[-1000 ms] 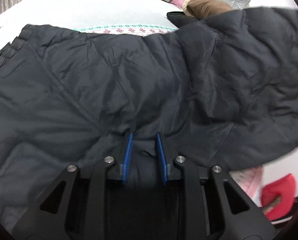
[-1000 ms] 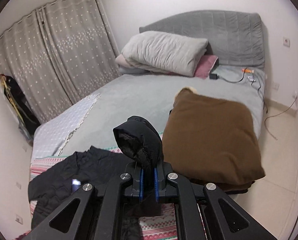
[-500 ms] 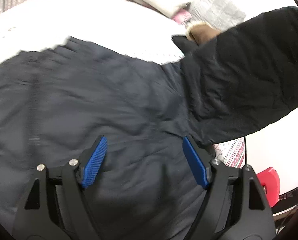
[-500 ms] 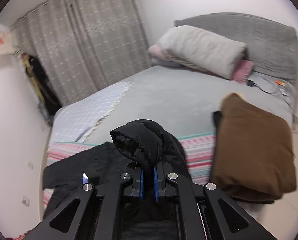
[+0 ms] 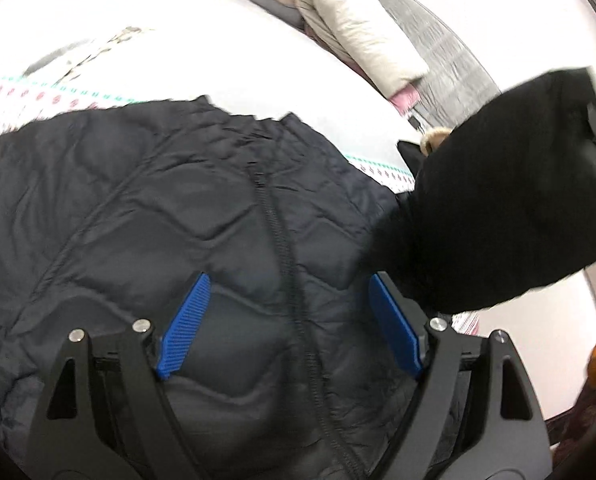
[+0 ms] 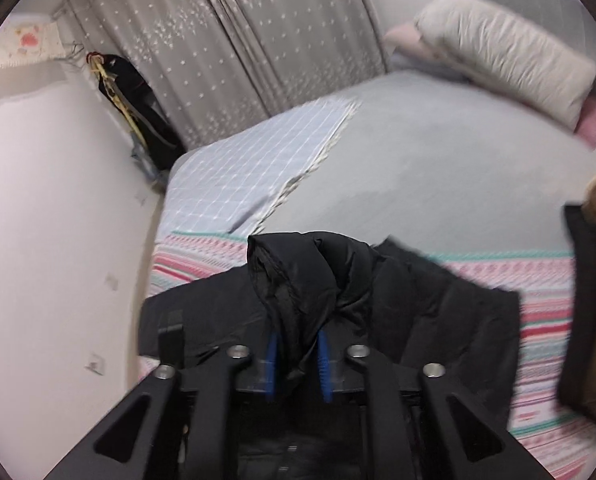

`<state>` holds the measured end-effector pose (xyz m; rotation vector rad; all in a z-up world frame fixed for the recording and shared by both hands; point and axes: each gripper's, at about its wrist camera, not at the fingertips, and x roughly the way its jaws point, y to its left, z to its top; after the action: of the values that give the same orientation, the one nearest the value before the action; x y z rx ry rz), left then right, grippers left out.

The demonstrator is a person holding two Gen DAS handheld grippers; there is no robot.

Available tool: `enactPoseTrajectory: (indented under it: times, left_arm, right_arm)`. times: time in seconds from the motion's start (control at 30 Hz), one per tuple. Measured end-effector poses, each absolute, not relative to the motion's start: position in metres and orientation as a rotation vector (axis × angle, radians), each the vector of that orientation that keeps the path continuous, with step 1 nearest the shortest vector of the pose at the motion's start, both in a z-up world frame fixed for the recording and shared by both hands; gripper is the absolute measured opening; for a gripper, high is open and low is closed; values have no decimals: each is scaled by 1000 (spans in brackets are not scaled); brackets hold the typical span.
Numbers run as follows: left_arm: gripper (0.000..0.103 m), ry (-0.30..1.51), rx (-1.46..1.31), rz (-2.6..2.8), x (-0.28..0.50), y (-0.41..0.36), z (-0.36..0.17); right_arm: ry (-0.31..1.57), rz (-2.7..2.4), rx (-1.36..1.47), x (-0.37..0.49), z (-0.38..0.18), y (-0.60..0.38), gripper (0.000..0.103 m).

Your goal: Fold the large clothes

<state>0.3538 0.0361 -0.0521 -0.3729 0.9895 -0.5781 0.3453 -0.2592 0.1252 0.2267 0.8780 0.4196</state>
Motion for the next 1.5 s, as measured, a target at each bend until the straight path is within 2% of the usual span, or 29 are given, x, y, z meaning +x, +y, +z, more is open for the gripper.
enactPoseTrajectory:
  times: [0.03,0.07,0.13,0.37,0.4,0.43,0.47,0.5,0.53,0.63,0.77,0.97,1.0,1.03,1.1,1.13,1.2,1.3,1.5]
  left_arm:
    - [82,990,-393,-575,355,41,-55]
    - [82,989,-421,-572,357,48,-57]
    - [82,990,-462,-575,359,55,-61]
    - [82,1037,-384,-537,367,33,-77]
    - [76,1041,-362,-516,367,29,-78]
    - [59,1041,-338,-485,366,25,-79]
    - [49,1049,-311,-453,366,22,-81]
    - [29,1076,-257,-397,366,17,-84]
    - [20,1095,-226,-369,365,14,-87]
    - [14,1129,-156,-333,358,4,-88]
    - [14,1126,-48,-296,347,-6,-86]
    - [32,1118,7,-250,344,-9,-88]
    - [45,1107,11,-258,340,-10,-83]
    - [63,1090,6,-282,336,-10,-76]
    - [83,1026,-21,-322,322,-5,-58]
    - [84,986,-34,-327,313,1,-46]
    - [84,962,-51,-337,301,10,-30]
    - [87,977,-92,-360,284,26,-12]
    - [90,957,-156,-297,247,75,9]
  right_arm:
    - [876,424,241,347,120,-261,33]
    - [872,414,245,348,117,-266,44]
    - [866,373,261,349,107,-285,51]
    - [913,173,318,353,49,-368,52]
    - [928,126,309,353,35,-380,52]
    - [947,76,294,353,19,-390,52]
    - [966,27,277,352,3,-400,52]
    - [981,-12,259,349,-10,-406,52]
    - [998,-55,231,347,-27,-412,52]
    - [1021,-82,175,344,-65,-417,51]
    - [1040,-141,174,344,-99,-422,51]
    - [1040,-210,201,341,-124,-433,51]
    - [1044,-223,192,340,-121,-433,52]
    - [1048,-234,183,337,-116,-431,53]
    - [1018,-252,169,323,-96,-427,53]
    - [992,-265,170,312,-83,-424,54]
    - [943,-273,189,293,-62,-421,65]
    - [870,-242,221,266,-33,-412,76]
    - [822,-173,183,213,-4,-378,81]
